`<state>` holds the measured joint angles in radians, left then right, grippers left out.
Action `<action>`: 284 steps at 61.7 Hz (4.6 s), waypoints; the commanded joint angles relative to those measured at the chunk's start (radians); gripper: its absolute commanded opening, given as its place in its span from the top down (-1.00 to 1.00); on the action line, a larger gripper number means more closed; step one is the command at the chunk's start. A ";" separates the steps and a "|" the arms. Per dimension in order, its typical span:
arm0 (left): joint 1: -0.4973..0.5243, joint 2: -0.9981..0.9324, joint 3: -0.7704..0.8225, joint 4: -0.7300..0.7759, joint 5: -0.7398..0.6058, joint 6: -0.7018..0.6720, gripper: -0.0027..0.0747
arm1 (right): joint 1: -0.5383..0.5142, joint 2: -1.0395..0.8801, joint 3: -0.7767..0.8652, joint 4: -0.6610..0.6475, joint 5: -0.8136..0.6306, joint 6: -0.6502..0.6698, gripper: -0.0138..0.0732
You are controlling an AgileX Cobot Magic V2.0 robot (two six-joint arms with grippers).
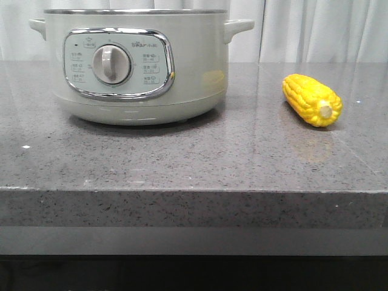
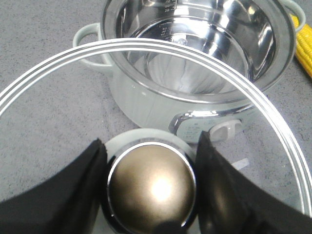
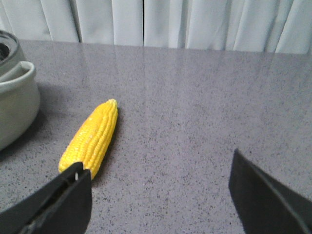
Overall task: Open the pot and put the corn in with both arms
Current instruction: 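Lower the right gripper over the yellow corn cob and close, then lift the corn cob with the right gripper toward the open cooker, then lower the corn into the cooker and open the right gripper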
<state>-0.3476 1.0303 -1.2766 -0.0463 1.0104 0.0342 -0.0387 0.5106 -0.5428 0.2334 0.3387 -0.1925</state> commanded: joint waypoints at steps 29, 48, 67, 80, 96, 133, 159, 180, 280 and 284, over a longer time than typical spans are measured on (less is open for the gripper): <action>-0.001 -0.107 0.004 0.150 -0.120 -0.123 0.72 | 0.163 0.575 -0.323 0.033 0.005 -0.007 -0.68; -0.001 -0.107 0.004 0.144 -0.122 -0.123 0.72 | 0.223 0.920 -0.565 0.101 0.110 -0.007 -0.68; -0.001 -0.107 0.004 0.144 -0.127 -0.123 0.72 | 0.225 1.083 -0.686 0.105 0.116 -0.007 -0.68; -0.001 -0.107 0.004 0.144 -0.132 -0.123 0.72 | 0.224 1.130 -0.693 0.105 0.115 -0.007 -0.68; -0.001 -0.107 0.004 0.144 -0.132 -0.123 0.72 | 0.224 1.137 -0.693 0.105 0.115 -0.007 -0.07; -0.001 -0.107 0.004 0.144 -0.132 -0.123 0.72 | 0.226 0.944 -0.713 0.104 0.060 -0.007 0.24; -0.001 -0.107 0.004 0.144 -0.130 -0.123 0.72 | 0.414 1.117 -1.208 0.104 0.279 -0.052 0.24; -0.001 -0.107 0.004 0.144 -0.130 -0.123 0.72 | 0.546 1.398 -1.528 0.104 0.384 -0.052 0.24; -0.001 -0.107 0.004 0.144 -0.130 -0.123 0.72 | 0.528 1.440 -1.611 0.092 0.501 -0.050 0.84; -0.001 -0.107 0.004 0.144 -0.130 -0.123 0.72 | 0.498 1.425 -1.610 0.092 0.513 -0.037 0.84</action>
<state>-0.3476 0.9419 -1.2368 0.0934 1.0046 -0.0814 0.4968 2.0286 -2.1217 0.3180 0.8933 -0.2319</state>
